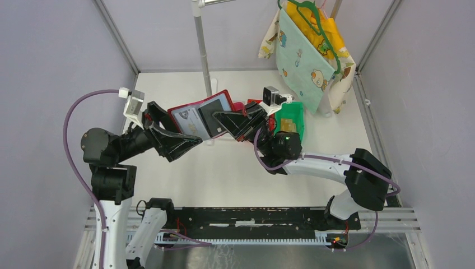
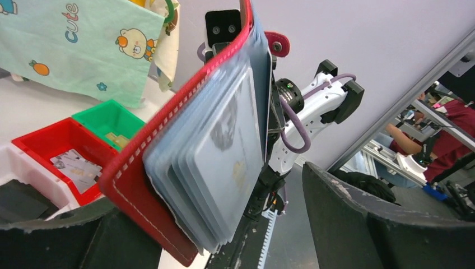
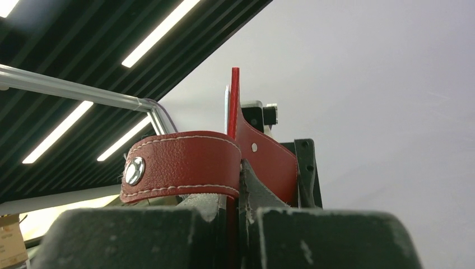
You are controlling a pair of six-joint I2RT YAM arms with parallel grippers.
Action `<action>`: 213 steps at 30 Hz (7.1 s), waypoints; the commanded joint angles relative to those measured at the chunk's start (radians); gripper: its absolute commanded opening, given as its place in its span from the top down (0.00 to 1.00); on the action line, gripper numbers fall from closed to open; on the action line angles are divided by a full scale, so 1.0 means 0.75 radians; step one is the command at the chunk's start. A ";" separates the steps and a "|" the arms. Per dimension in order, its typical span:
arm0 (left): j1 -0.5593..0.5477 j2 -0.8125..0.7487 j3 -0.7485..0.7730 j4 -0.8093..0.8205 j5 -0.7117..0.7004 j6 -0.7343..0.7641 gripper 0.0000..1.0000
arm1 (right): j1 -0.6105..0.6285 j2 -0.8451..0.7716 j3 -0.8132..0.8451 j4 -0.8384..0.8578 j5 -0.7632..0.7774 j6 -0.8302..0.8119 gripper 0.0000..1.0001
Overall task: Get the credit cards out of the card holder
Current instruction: Remove the credit card from the card holder.
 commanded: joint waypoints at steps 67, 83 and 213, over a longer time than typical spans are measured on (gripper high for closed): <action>-0.003 0.464 0.404 -1.291 0.327 1.123 0.87 | -0.120 -0.201 -0.255 -0.474 -0.471 -0.097 0.37; -0.003 0.401 0.280 -1.163 0.250 0.935 0.77 | -0.111 -0.106 -0.114 -0.490 -0.388 -0.091 0.63; -0.003 0.375 0.334 -0.968 0.351 0.744 0.79 | -0.163 -0.115 -0.549 0.270 -0.297 0.185 1.00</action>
